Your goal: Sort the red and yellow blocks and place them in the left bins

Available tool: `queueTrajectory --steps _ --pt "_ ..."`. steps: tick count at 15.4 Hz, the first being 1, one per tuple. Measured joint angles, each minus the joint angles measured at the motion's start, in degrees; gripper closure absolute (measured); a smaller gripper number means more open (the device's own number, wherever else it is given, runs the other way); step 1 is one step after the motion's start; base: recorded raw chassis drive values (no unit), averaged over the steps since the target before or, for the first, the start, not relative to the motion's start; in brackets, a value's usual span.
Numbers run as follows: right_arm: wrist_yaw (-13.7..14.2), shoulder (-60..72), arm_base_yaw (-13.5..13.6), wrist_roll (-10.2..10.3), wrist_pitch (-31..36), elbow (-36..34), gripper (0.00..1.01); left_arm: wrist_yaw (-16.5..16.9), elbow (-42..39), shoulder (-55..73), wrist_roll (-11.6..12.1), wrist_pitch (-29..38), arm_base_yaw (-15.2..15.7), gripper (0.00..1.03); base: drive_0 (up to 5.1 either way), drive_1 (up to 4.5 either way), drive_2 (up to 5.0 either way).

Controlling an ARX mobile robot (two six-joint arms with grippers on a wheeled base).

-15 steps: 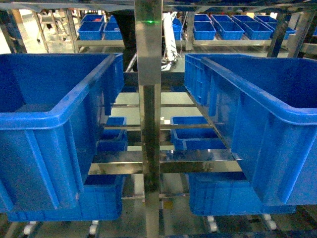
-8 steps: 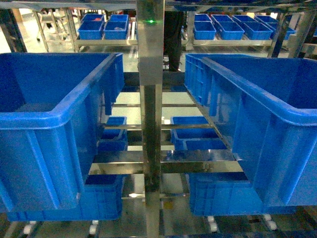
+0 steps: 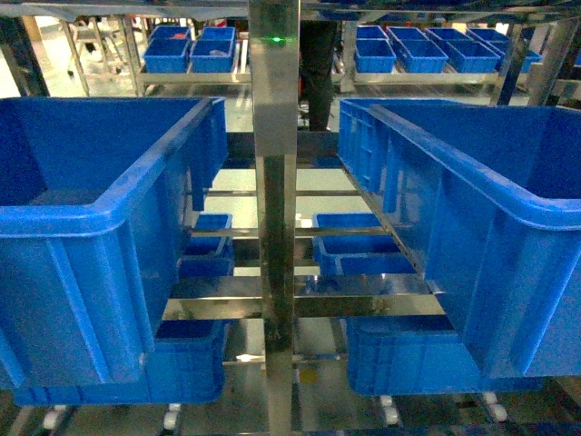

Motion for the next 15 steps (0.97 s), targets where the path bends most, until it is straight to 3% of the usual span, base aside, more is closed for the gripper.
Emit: queueTrajectory --steps 7,8,9,14,15 --pt "0.0 -9.2 0.0 0.0 -6.01 -3.3 0.99 0.0 -3.56 -8.35 0.02 -4.85 0.0 1.01 0.0 0.0 0.0" --pt "0.0 -9.84 0.0 0.04 -4.02 -4.68 0.99 0.0 -3.78 -9.18 0.02 -5.4 0.0 1.01 0.0 0.0 0.0" --pt "0.0 -11.1 0.0 0.0 -5.88 -4.66 0.99 -0.02 -5.11 -10.25 0.0 -3.69 0.0 1.01 0.0 0.0 0.0" --pt "0.0 -16.44 0.0 0.0 -10.78 -4.66 0.99 0.04 -5.25 -15.1 -0.02 -9.11 0.0 1.01 0.0 0.0 0.0" --pt "0.02 -18.78 0.0 0.0 -14.1 -4.61 0.99 0.2 -5.22 -21.64 -0.02 -18.73 0.0 1.01 0.0 0.0 0.0"
